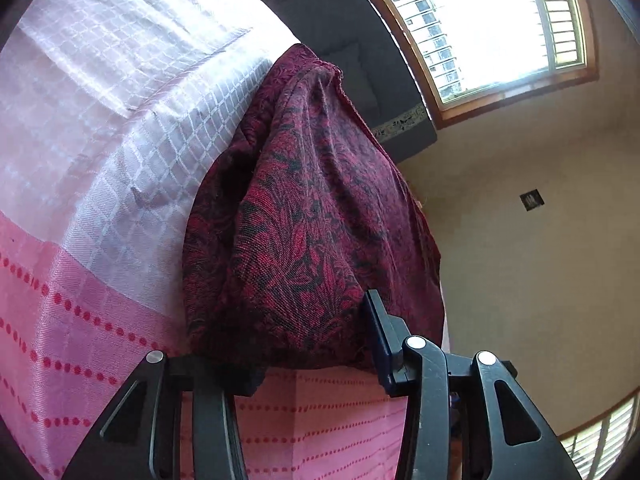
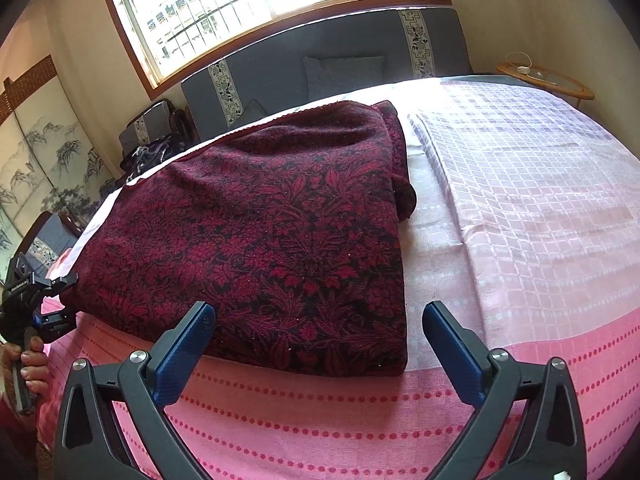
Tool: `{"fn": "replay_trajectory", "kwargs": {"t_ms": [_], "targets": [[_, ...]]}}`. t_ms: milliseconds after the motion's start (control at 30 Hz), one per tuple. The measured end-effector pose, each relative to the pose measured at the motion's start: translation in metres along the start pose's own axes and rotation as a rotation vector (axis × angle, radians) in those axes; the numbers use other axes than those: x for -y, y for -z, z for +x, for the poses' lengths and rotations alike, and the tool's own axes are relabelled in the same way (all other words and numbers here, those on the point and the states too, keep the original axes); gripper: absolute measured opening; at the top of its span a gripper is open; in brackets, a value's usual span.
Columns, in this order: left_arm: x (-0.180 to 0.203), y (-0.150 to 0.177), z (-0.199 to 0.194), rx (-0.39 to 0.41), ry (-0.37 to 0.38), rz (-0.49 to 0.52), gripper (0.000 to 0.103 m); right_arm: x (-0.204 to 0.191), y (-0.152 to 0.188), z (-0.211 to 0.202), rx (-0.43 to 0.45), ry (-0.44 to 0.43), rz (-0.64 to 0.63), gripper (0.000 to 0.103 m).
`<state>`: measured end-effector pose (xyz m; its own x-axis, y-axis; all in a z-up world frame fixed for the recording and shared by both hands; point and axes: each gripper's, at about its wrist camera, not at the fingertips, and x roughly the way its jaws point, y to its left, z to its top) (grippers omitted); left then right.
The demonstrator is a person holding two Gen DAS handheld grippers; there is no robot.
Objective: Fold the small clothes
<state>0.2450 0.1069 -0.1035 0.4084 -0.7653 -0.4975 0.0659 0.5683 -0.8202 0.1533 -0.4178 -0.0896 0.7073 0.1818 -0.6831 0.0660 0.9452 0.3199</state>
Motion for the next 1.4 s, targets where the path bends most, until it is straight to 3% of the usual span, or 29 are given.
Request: {"fn": "replay_trajectory", "kwargs": {"t_ms": [233,367,667,933,1100,1167,1267,1400], "targets": [[-0.006,-0.038,0.008,-0.102,0.012,0.014,0.050,0.000,0.000,0.000,-0.003,0.006,0.002,0.103],[-0.010,-0.059,0.007,-0.146,-0.019,0.093,0.063,0.000,0.000,0.001,-0.009,0.008,-0.001,0.103],[-0.010,-0.109,0.037,-0.304,0.050,0.171,0.063,-0.001,-0.001,0.005,-0.024,0.029,-0.003,0.103],[-0.005,-0.129,0.047,-0.341,0.048,0.270,0.063,-0.004,0.001,0.005,-0.027,0.044,-0.003,0.103],[-0.012,-0.119,0.036,-0.263,0.076,0.256,0.036,-0.006,0.003,0.003,-0.025,0.049,-0.004,0.103],[-0.016,-0.120,0.033,-0.237,0.071,0.243,0.029,-0.003,0.004,-0.007,0.032,0.066,0.022,0.103],[-0.020,-0.119,0.036,-0.248,0.069,0.213,0.029,0.001,0.005,-0.026,0.124,0.027,0.059,0.102],[-0.018,-0.126,0.039,-0.263,0.047,0.213,0.032,-0.020,-0.008,-0.034,0.139,-0.034,0.032,0.087]]}}
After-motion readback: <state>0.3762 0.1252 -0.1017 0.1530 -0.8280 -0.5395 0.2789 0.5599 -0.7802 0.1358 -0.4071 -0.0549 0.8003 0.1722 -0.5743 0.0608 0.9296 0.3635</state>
